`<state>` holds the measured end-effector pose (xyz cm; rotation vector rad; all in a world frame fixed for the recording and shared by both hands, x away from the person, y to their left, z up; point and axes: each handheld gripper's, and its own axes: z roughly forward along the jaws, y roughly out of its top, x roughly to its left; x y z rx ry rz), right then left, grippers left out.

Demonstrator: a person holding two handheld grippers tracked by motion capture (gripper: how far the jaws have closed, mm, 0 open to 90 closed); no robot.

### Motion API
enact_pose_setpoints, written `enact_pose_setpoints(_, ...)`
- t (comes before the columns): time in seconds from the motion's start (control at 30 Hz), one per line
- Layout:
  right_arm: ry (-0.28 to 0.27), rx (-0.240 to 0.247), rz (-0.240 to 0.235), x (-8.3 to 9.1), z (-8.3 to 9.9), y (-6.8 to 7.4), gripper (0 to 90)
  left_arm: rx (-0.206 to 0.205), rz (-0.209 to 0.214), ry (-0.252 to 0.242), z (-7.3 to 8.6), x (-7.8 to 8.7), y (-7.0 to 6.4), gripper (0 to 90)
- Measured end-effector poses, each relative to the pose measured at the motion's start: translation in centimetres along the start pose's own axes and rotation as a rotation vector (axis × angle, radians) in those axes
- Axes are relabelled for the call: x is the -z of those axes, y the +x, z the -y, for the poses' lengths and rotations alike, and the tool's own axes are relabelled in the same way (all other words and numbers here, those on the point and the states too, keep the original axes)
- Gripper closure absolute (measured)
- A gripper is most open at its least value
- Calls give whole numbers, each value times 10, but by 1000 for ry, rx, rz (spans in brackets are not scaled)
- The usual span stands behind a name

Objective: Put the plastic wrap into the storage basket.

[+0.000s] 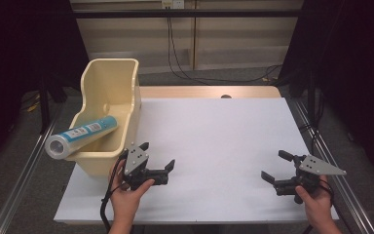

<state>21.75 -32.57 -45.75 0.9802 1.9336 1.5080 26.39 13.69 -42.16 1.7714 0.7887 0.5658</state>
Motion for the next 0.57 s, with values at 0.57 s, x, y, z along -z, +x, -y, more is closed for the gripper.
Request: enact_pose_setpoints(0.57,-4,-4,2,0,1,-1,0,-1,16,-5,1,0,-1,8)
